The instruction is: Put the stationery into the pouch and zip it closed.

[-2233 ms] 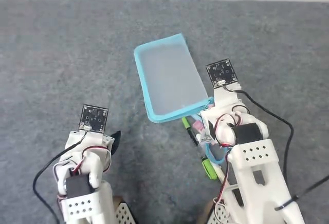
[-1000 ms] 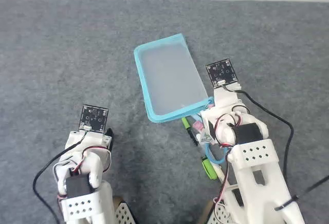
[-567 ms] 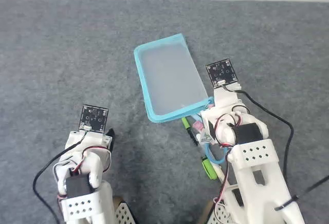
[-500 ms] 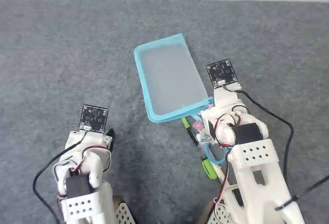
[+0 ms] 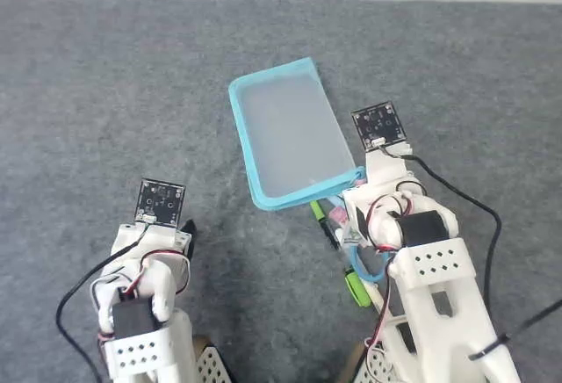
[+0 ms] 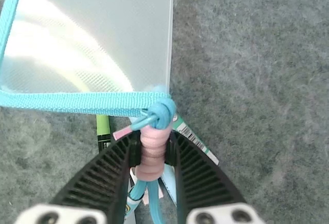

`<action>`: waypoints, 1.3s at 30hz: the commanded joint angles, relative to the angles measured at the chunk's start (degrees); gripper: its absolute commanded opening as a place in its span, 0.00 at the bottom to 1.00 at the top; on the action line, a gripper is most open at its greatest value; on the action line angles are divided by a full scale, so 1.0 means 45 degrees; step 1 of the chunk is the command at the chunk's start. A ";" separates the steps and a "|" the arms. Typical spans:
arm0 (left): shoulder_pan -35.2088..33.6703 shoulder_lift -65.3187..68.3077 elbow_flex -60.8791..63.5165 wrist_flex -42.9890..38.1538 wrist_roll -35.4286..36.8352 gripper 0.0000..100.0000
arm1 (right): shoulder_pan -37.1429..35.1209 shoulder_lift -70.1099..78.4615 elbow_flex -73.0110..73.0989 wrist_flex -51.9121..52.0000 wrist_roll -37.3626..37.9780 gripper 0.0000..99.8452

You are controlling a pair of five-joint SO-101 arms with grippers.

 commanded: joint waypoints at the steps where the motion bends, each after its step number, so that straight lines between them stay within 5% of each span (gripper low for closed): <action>1: -0.0762 -0.0293 -0.0088 -0.1192 -0.0098 0.22 | -0.0068 -0.0459 -0.0117 -0.0186 -0.0098 0.01; 11: -0.0723 0.0938 -0.4464 -0.0918 0.0391 0.22 | -0.0029 -0.0479 -0.1543 0.1612 0.0352 0.01; 21: 0.2247 0.9983 -0.8098 -0.3341 0.3009 0.22 | -0.0088 -0.0459 -0.1563 0.1807 0.0801 0.01; 29: 0.2755 1.5707 -0.8664 -0.6681 0.5099 0.22 | -0.1553 -0.0459 -0.1621 0.2256 0.0918 0.01; 39: 0.4825 1.5531 -0.8059 -0.6740 0.5216 0.22 | -0.1924 -0.0322 -0.3712 0.2295 0.1270 0.01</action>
